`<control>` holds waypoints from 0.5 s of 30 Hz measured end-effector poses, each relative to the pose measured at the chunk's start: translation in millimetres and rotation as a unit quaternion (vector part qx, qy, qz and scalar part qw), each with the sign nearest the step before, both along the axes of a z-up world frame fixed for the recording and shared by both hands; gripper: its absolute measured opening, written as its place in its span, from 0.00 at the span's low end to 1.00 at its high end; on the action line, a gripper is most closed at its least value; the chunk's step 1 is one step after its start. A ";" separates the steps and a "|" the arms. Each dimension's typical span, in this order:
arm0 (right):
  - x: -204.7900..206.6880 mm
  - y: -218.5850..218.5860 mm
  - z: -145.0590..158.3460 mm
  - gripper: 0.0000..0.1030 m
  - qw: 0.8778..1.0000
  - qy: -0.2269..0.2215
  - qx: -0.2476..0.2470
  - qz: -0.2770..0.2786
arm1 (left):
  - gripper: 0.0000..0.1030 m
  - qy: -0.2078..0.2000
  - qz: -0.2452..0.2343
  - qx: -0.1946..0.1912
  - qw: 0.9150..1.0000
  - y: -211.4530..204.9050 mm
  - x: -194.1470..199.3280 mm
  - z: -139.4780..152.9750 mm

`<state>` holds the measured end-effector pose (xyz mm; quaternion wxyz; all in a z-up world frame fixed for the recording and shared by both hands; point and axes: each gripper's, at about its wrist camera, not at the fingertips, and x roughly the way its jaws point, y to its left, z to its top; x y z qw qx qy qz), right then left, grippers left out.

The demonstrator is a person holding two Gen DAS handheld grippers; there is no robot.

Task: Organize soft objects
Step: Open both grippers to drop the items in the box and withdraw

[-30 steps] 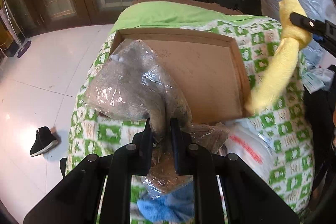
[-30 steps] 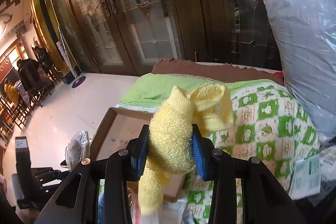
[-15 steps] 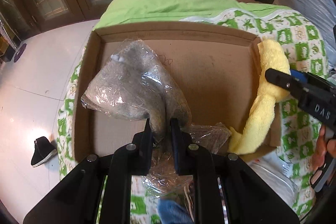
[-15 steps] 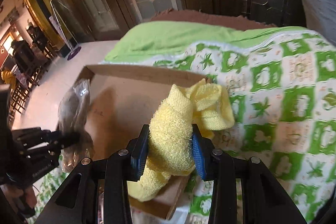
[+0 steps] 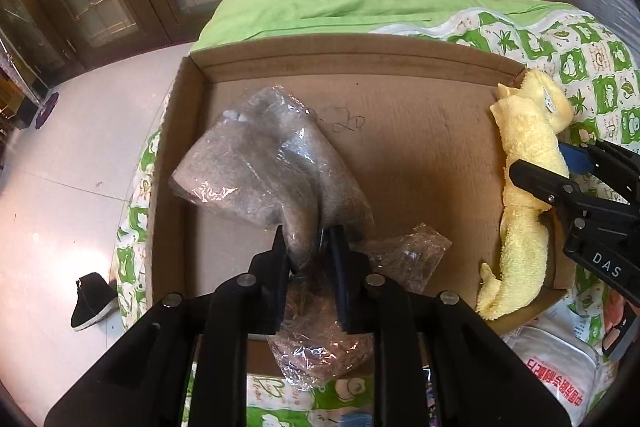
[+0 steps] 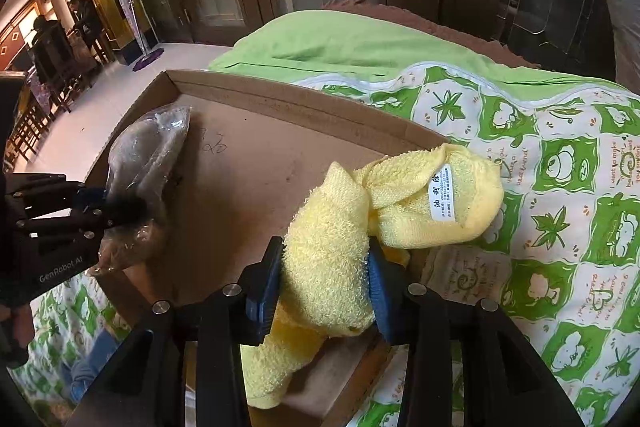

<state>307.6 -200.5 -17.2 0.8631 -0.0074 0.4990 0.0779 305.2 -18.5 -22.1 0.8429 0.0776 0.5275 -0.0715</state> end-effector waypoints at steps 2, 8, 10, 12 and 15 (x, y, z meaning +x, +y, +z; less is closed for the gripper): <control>-3.6 0.4 0.2 0.42 1.000 -0.006 0.000 -0.001 | 0.28 -0.007 0.000 0.006 1.000 -0.3 -1.4 0.1; -21.6 -2.5 4.9 0.78 1.000 -0.027 0.012 -0.010 | 0.55 -0.034 0.005 0.036 0.999 -4.3 -9.3 3.8; -29.9 -6.8 9.5 0.83 0.999 -0.034 0.012 -0.011 | 0.60 -0.037 0.010 0.036 0.999 -2.8 -12.8 6.6; -35.8 -7.7 14.2 0.86 0.999 -0.044 0.011 -0.010 | 0.65 -0.043 0.017 0.032 0.998 0.8 -19.3 10.9; -45.7 -12.8 19.9 0.89 0.998 -0.051 0.023 -0.015 | 0.66 -0.048 0.027 0.019 0.998 9.3 -27.7 17.7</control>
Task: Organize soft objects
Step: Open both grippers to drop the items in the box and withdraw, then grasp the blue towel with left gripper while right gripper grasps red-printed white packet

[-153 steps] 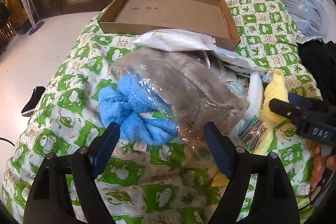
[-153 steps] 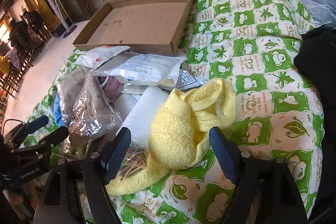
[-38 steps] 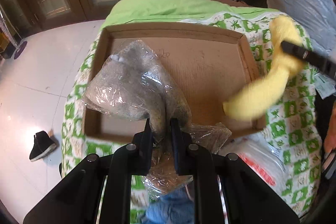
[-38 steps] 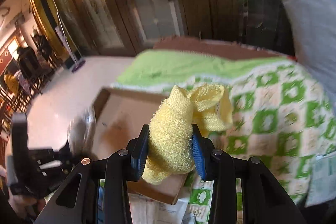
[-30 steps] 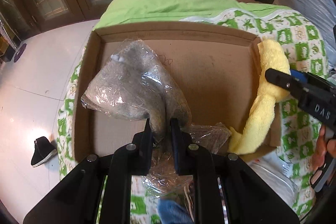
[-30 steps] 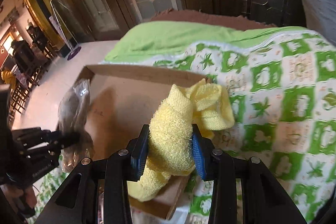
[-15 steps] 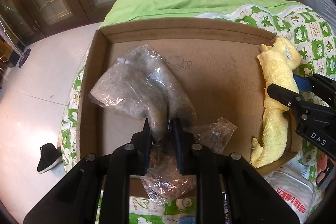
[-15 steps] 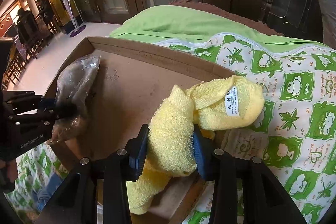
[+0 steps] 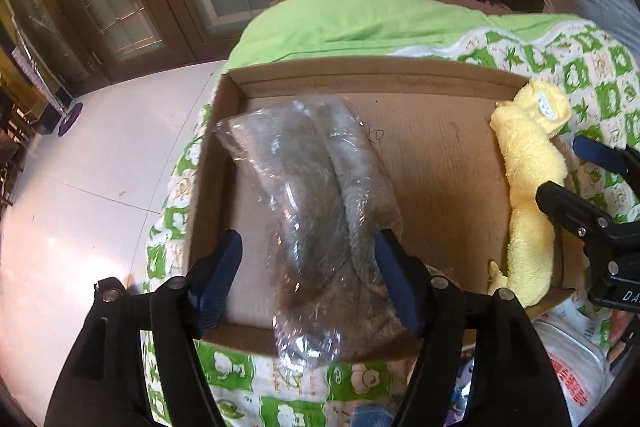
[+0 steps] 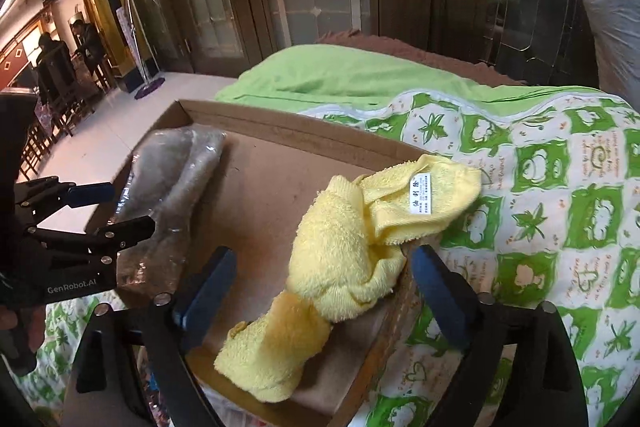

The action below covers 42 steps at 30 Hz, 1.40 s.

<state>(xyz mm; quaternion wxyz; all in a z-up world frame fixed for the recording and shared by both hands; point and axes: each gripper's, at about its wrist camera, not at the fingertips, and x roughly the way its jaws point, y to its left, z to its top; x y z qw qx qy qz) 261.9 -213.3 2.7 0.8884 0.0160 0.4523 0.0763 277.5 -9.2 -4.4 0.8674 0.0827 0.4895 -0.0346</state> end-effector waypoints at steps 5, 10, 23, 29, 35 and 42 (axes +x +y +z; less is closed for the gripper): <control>-23.0 -23.3 12.1 0.94 0.998 -0.008 0.046 -0.030 | 0.66 -0.004 0.019 -0.036 0.999 19.0 -29.3 10.5; -43.6 -51.1 14.0 0.96 0.994 0.003 0.085 -0.064 | 0.66 0.000 0.033 -0.050 0.998 31.2 -71.3 5.7; -99.0 -68.3 10.0 0.96 0.987 0.053 0.116 -0.100 | 0.66 0.015 0.052 -0.081 0.995 42.0 -168.3 -9.6; -119.9 -63.6 7.4 0.96 0.983 0.085 0.138 -0.090 | 0.66 0.022 0.064 -0.102 0.993 47.1 -189.1 -17.7; -128.5 -49.6 8.9 0.92 0.979 0.114 0.154 -0.063 | 0.66 0.033 0.062 -0.091 0.993 43.6 -197.9 -28.4; -121.0 -35.2 9.3 0.88 0.978 0.138 0.146 -0.050 | 0.66 0.034 0.051 -0.086 0.994 34.5 -196.8 -29.9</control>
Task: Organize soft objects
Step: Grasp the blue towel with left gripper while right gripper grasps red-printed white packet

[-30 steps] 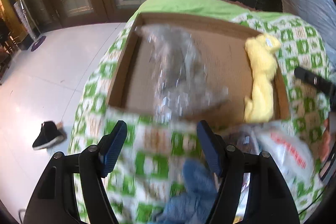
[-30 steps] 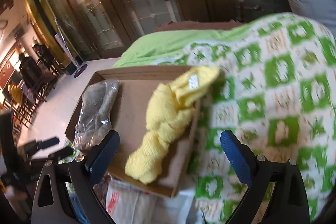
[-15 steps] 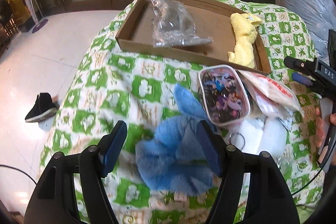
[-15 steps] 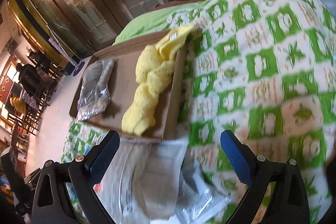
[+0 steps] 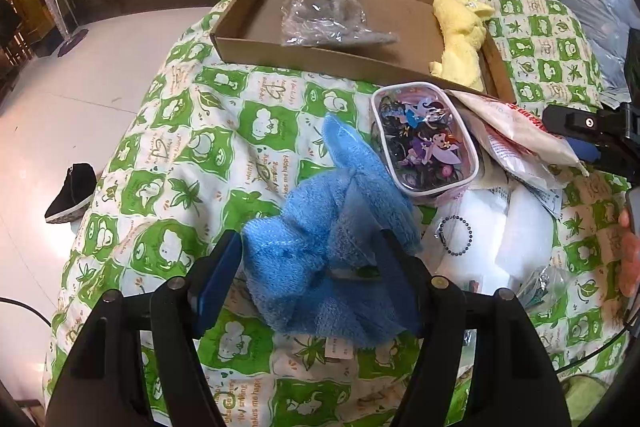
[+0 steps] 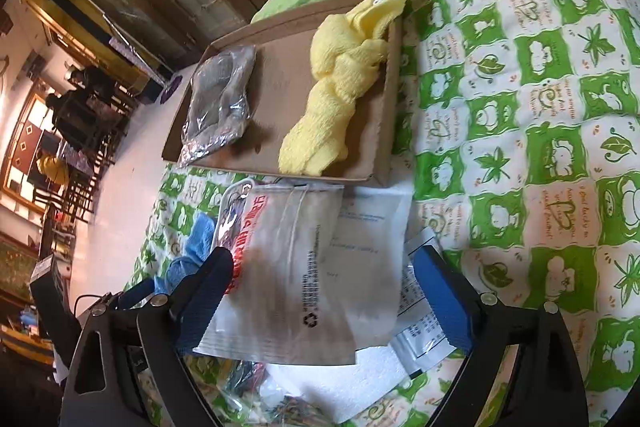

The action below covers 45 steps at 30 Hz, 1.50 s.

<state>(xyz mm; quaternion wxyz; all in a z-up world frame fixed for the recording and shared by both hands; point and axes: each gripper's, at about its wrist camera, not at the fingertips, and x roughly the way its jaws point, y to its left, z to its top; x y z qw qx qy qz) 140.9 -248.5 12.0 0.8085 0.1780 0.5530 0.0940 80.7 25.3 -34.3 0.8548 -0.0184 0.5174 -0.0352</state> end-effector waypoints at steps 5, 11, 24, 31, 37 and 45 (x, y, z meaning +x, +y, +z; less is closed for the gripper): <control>18.0 18.4 5.4 0.84 1.000 0.003 -0.007 0.019 | 0.66 0.014 -0.009 -0.005 1.000 -1.5 2.6 -5.5; 40.7 44.1 -14.8 0.69 0.998 0.038 -0.023 0.044 | 0.66 0.029 -0.007 -0.021 0.999 -1.2 9.4 -13.7; 10.6 42.4 -15.3 0.54 0.998 0.030 -0.041 0.044 | 0.66 0.017 -0.011 -0.025 0.999 -3.0 6.9 -11.4; -20.5 28.3 -17.8 0.54 0.999 0.039 -0.019 0.032 | 0.67 0.016 -0.013 -0.024 1.000 -5.2 9.6 -12.5; -28.4 31.6 -22.3 0.54 0.998 0.040 -0.029 0.029 | 0.71 0.033 -0.010 -0.030 0.999 -6.4 23.3 -24.0; -34.6 35.7 -20.5 0.53 0.998 0.032 -0.039 0.030 | 0.72 0.044 -0.020 -0.024 0.999 -18.1 38.8 -33.4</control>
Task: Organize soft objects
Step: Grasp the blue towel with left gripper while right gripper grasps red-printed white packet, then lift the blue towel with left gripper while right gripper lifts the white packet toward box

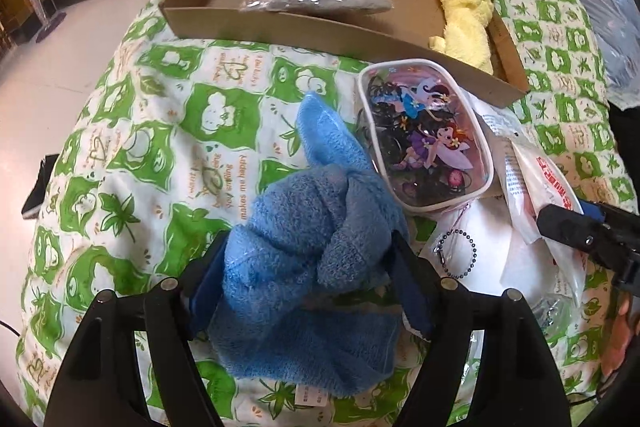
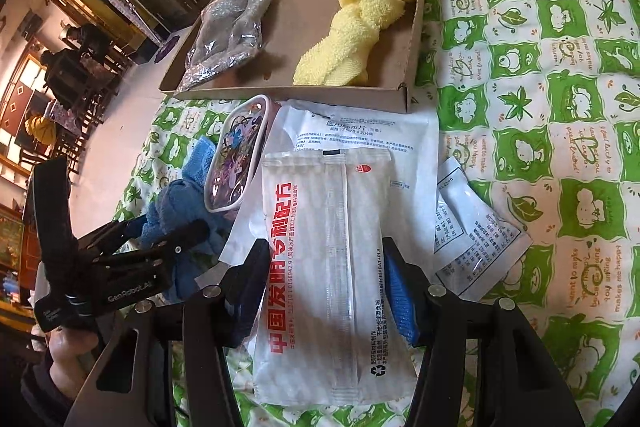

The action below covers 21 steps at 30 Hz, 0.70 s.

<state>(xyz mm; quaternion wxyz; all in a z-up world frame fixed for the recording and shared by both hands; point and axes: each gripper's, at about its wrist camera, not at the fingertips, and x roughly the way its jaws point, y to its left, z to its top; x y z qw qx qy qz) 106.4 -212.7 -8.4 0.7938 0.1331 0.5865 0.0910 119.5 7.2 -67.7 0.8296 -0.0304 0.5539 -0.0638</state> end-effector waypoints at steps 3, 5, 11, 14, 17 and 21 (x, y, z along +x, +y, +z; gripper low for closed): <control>-3.1 -1.0 0.8 0.52 1.000 -0.002 0.000 -0.002 | 0.56 -0.004 -0.004 -0.018 1.000 -0.9 0.0 3.1; -5.0 -1.3 2.8 0.50 1.000 -0.006 0.000 -0.002 | 0.52 -0.010 -0.003 -0.021 1.000 -2.1 -1.8 5.8; -12.9 -2.5 11.1 0.46 1.000 -0.014 -0.005 0.003 | 0.42 -0.021 -0.010 -0.024 0.999 0.2 -19.3 19.0; -15.8 -5.1 14.6 0.46 1.000 -0.016 -0.002 0.001 | 0.41 -0.027 -0.013 -0.026 0.999 0.9 -30.0 27.0; -17.9 -6.7 18.0 0.46 1.000 -0.021 0.000 0.001 | 0.41 -0.036 -0.010 -0.035 0.999 4.1 -38.7 34.7; -21.6 -9.3 22.3 0.46 1.000 -0.027 0.005 -0.001 | 0.41 -0.051 -0.010 -0.045 0.998 8.4 -52.1 44.1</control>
